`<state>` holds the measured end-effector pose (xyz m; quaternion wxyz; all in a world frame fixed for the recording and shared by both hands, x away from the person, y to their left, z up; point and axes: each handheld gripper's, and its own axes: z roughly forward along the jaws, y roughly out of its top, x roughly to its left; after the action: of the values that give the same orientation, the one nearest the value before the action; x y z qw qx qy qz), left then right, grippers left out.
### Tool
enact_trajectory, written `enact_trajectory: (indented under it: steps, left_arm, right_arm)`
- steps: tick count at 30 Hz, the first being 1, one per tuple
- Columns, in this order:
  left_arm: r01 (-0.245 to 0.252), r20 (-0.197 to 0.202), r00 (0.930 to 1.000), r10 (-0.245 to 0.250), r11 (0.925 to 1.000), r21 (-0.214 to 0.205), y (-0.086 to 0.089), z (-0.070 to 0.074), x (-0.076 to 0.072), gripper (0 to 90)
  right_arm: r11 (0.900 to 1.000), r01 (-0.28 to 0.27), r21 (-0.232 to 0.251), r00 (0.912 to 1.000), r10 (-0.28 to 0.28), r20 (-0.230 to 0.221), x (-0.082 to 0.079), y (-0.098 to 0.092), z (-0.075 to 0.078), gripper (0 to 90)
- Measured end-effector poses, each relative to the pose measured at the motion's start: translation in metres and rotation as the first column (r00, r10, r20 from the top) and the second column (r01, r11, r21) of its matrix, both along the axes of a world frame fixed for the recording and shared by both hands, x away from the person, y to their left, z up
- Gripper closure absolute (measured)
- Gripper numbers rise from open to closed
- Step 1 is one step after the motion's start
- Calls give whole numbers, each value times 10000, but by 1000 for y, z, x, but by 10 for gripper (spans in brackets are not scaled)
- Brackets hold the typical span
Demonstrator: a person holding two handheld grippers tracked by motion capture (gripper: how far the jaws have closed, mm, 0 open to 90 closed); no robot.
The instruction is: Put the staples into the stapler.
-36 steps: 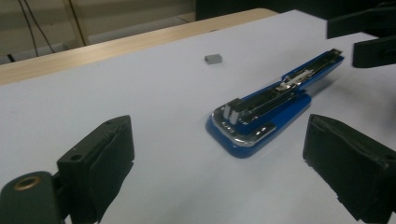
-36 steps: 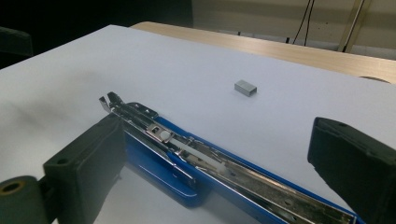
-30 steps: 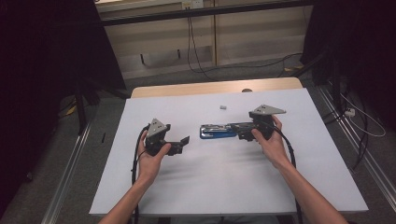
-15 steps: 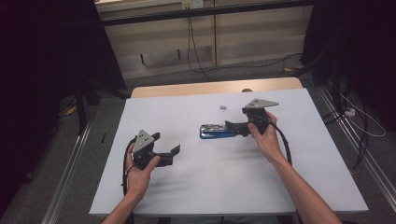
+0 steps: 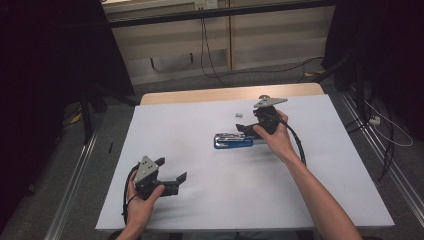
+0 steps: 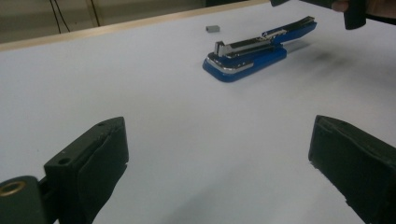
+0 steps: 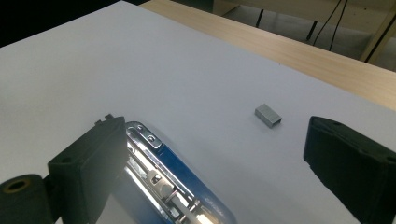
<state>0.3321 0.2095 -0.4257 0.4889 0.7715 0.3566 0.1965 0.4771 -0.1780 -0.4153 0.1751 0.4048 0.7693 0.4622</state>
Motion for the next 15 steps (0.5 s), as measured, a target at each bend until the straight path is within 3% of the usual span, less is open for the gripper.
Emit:
enact_trajectory:
  steps: [3,13,15]
  left_arm:
    - [-12,21,10000,12,10000,-62,1,2,0,50]
    - [25,-27,10000,-25,10000,-36,-3,2,1,50]
    - [31,-7,10000,-31,10000,-26,-3,2,1,50]
  right_arm:
    - [9998,55,-198,9995,-49,324,6,-1,3,66]
    - [9969,6,-790,10000,-5,13,34,0,6,125]
    - [9935,27,-1140,10000,-18,79,40,1,5,132]
